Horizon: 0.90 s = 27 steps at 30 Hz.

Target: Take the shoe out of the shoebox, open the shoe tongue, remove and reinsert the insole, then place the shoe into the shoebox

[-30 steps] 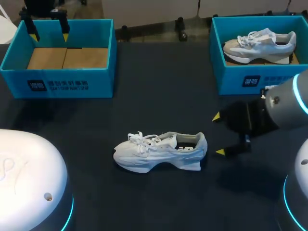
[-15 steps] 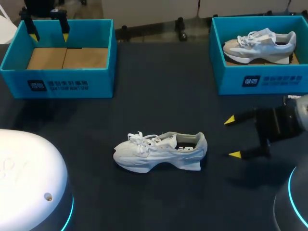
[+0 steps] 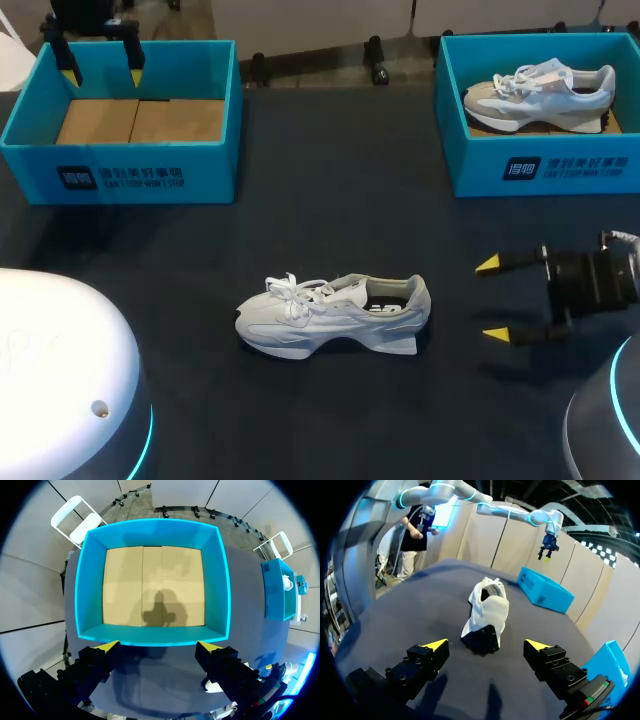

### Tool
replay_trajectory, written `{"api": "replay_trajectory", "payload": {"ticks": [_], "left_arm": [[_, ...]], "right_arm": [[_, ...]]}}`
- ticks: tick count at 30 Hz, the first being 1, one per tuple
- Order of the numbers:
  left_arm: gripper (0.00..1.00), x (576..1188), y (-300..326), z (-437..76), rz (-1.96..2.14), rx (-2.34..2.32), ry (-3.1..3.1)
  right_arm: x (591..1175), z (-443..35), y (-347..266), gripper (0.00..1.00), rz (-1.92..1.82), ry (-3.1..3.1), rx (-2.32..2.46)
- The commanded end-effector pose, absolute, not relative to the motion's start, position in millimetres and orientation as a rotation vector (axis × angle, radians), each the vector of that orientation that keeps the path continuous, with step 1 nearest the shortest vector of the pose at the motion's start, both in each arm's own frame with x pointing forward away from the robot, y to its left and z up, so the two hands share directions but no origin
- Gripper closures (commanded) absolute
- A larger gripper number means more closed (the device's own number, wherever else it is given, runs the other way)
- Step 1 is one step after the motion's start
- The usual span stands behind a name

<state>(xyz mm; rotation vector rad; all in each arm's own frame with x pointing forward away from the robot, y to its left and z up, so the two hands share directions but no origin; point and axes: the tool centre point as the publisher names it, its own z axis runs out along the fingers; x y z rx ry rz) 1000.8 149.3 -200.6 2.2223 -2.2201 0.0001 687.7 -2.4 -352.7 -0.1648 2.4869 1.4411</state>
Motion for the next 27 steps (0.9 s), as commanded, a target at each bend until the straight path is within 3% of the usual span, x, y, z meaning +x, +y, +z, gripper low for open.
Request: {"api": "replay_trajectory", "payload": {"ticks": [1,27], "left_arm": [[0.00,1000.5,149.5,-200.3,0.000,2.222,-2.220],[0.00,1000.5,149.5,-200.3,0.000,2.222,-2.220]], "right_arm": [[701.3,-365.9,0.2,0.00,1.468,2.490,-0.175],[709.0,-381.1,2.2,0.00,1.420,2.483,-0.073]]}}
